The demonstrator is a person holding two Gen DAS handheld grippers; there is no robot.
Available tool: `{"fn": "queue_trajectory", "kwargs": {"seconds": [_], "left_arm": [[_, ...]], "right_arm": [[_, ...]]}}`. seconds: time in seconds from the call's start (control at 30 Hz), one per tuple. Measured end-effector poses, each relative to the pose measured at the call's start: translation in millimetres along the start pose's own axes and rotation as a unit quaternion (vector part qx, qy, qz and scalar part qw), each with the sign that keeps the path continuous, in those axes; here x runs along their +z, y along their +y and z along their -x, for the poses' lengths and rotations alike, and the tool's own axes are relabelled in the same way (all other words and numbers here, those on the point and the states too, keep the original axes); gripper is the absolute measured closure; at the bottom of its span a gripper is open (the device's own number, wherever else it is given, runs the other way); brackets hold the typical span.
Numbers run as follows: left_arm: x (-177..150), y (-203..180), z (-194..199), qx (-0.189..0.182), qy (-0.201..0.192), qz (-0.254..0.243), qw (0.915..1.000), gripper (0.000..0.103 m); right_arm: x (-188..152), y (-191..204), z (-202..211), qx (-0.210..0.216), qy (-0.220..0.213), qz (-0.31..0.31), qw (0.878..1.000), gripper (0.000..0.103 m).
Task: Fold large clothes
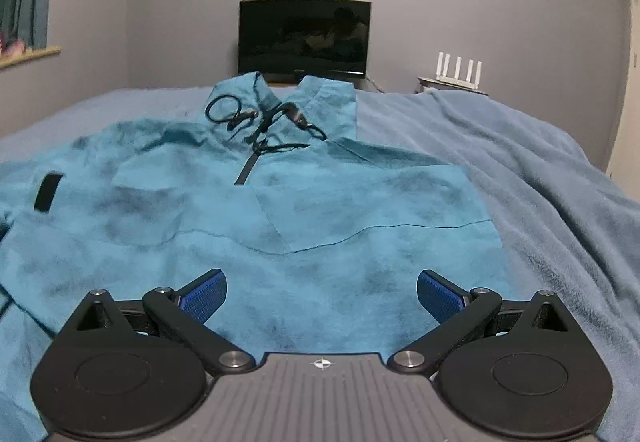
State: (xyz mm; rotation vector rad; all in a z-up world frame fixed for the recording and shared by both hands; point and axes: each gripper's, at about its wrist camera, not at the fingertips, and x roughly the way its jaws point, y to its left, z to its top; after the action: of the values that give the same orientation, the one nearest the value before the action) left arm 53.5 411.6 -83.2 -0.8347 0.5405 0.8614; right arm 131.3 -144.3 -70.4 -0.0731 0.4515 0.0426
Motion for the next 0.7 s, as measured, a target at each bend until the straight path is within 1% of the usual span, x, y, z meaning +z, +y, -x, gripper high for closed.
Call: {"fn": "queue_trajectory", "kwargs": {"seconds": [0.03, 0.1, 0.2, 0.27, 0.3, 0.33, 0.37, 0.4, 0.43, 0.47, 0.5, 0.53, 0.57, 0.63, 0.7], "left_arm": [[-2, -3, 1, 0.002, -0.009, -0.006, 0.9999, 0.000], [-5, -10, 7, 0.000, -0.020, -0.034, 0.9992, 0.004], [-9, -23, 16, -0.016, -0.042, -0.080, 0.9958, 0.014], [-10, -29, 19, -0.016, -0.049, -0.094, 0.9942, 0.032], [-9, -29, 19, -0.015, -0.050, -0.096, 0.9940, 0.037], [-9, -29, 19, -0.016, -0.051, -0.095, 0.9940, 0.046], [-8, -28, 21, -0.021, -0.054, -0.091, 0.9941, 0.052], [-8, -27, 21, -0.024, -0.056, -0.088, 0.9942, 0.054], [-9, -25, 28, -0.024, -0.060, -0.085, 0.9943, 0.061], [-8, -25, 30, -0.026, -0.063, -0.084, 0.9941, 0.070], [-8, -25, 32, -0.029, -0.067, -0.085, 0.9937, 0.075], [-7, -31, 28, -0.028, -0.073, -0.088, 0.9931, 0.084], [-7, -33, 32, -0.027, -0.082, -0.093, 0.9919, 0.089], [-5, -36, 37, -0.031, -0.100, -0.099, 0.9896, 0.092], [-5, -39, 48, -0.045, -0.123, -0.097, 0.9866, 0.094]], "right_arm": [[-1, 3, 1, 0.004, -0.004, 0.008, 1.000, 0.000], [-1, 8, 5, 0.010, -0.015, 0.024, 1.000, 0.000], [-2, 11, 13, 0.032, -0.032, 0.036, 0.998, 0.002], [-2, 13, 16, 0.042, -0.041, 0.042, 0.997, 0.009], [-2, 14, 17, 0.045, -0.043, 0.044, 0.997, 0.011], [-2, 14, 18, 0.049, -0.043, 0.045, 0.997, 0.016], [-2, 14, 17, 0.051, -0.041, 0.044, 0.997, 0.022], [-2, 13, 16, 0.052, -0.038, 0.041, 0.997, 0.025], [-2, 12, 15, 0.052, -0.035, 0.037, 0.997, 0.034], [-2, 11, 14, 0.052, -0.030, 0.030, 0.998, 0.043], [-3, 9, 12, 0.054, -0.024, 0.022, 0.998, 0.046], [-3, 7, 10, 0.058, -0.018, 0.014, 0.998, 0.051], [-3, 6, 9, 0.062, -0.013, 0.007, 0.998, 0.053], [-4, 3, 6, 0.063, -0.009, -0.003, 0.998, 0.055], [-5, 2, 5, 0.064, -0.007, -0.007, 0.998, 0.055]]}}
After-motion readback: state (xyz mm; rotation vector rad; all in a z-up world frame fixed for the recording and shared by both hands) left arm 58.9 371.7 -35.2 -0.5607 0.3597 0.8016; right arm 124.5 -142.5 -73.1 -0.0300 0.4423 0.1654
